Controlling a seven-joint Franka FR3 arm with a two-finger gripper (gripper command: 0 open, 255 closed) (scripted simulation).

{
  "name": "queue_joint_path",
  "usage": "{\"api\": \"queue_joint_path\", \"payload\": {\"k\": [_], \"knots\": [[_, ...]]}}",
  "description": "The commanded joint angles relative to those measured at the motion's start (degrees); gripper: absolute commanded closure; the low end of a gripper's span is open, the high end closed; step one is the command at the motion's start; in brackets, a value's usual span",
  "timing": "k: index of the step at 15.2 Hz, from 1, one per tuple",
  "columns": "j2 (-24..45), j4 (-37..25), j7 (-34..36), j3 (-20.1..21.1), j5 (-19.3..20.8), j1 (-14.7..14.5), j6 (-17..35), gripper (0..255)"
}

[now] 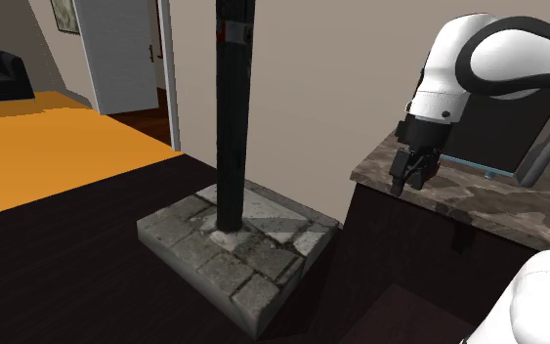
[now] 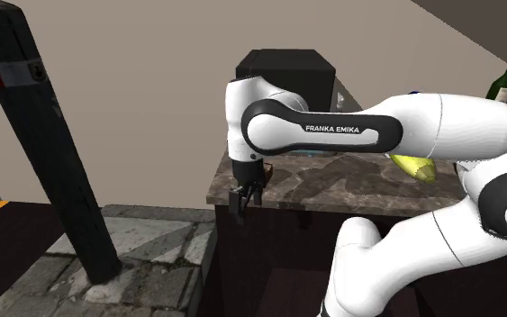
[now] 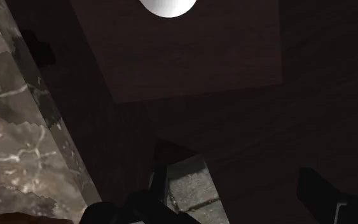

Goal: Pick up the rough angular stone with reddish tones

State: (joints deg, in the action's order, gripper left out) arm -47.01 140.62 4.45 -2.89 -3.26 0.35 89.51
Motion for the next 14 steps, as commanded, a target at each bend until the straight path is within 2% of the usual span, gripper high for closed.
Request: {"api": "queue_joint_path", "payload": {"k": [1,7,14], "knots": [[0.0,0.0,0.0,0.0,0.0,0.0,0.0,0],[4.79,-3.88,18.59,-0.39,-1.14,10.38,6.7,0],[5.34,-5.39,40.43,-0.82,-0.79,22.83,12.43,0]]}}
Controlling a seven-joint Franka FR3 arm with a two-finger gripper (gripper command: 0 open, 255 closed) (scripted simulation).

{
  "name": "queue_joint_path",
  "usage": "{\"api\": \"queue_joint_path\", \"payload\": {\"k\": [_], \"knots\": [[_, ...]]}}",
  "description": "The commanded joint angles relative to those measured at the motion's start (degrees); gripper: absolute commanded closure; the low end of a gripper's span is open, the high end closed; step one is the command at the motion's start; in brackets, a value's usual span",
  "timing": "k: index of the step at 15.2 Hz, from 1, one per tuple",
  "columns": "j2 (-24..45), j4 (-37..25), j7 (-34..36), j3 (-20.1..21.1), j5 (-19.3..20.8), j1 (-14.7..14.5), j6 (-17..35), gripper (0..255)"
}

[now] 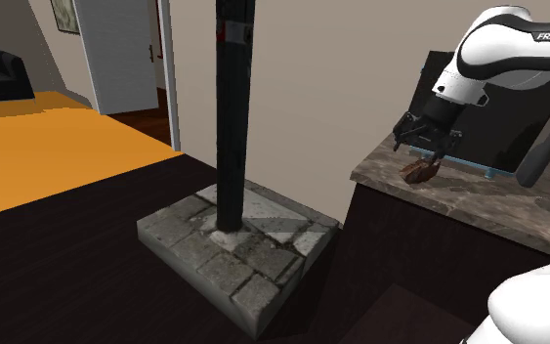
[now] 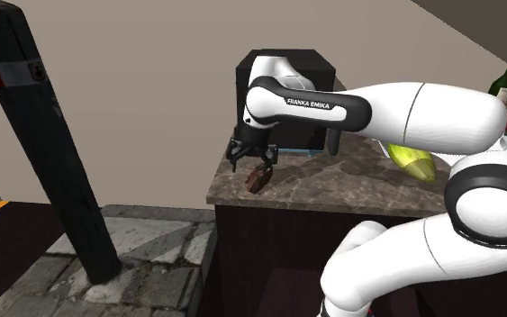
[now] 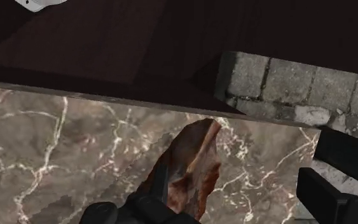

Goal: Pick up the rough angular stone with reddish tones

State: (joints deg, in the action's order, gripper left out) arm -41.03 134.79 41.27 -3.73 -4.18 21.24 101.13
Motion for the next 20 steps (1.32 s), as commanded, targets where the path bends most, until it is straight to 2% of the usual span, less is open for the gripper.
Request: {"api": "queue_joint_path", "payload": {"k": [1,4,13,14,20], "knots": [[-1.0,0.53,6.78,-0.02,0.32,3.77,1.44,0],[-2.48,1.1,15.24,0.12,0.85,8.87,2.83,0],[-3.39,7.51,14.78,0.05,0.82,8.99,8.31,0],[-3.47,7.54,14.86,0.12,0.79,8.96,8.26,255],[-3.47,7.51,14.87,0.13,0.79,8.96,8.24,255]]}}
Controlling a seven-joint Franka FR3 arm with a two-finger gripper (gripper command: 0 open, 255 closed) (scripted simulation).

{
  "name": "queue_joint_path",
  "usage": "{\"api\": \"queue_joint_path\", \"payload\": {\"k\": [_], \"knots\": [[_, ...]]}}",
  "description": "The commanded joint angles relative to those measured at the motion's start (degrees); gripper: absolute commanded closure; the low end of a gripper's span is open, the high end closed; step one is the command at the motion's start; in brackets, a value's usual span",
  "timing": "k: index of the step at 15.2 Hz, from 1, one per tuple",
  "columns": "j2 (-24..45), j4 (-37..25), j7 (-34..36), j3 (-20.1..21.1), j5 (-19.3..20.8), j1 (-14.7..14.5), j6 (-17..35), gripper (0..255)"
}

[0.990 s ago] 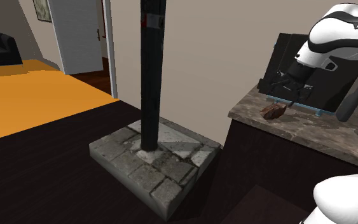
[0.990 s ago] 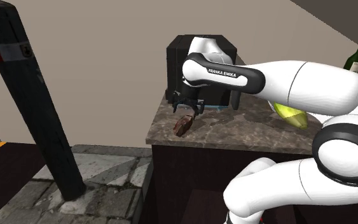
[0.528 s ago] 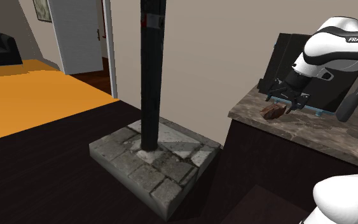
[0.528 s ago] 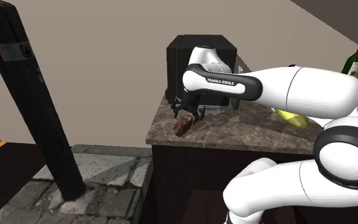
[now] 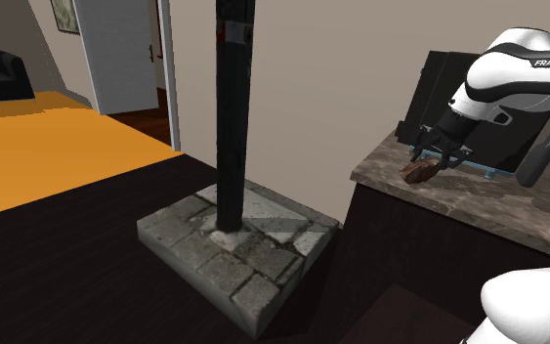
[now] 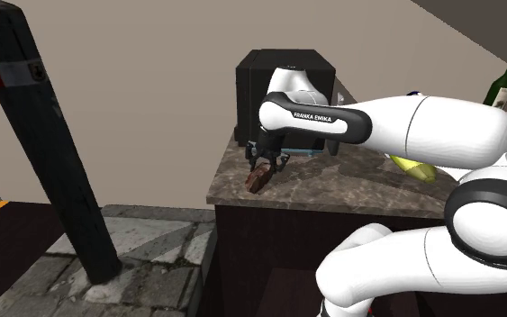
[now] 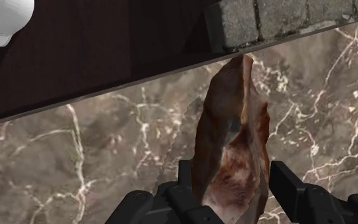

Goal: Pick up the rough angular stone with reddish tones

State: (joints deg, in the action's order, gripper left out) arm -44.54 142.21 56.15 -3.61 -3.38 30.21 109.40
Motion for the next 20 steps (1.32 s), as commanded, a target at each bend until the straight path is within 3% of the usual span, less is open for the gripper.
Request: {"api": "queue_joint_path", "payload": {"k": [1,20], "knots": [[0.07,0.09,0.0,0.02,-0.02,-0.02,-0.01,255],[2.58,-13.22,0.78,0.06,0.02,-0.22,-10.77,255]]}}
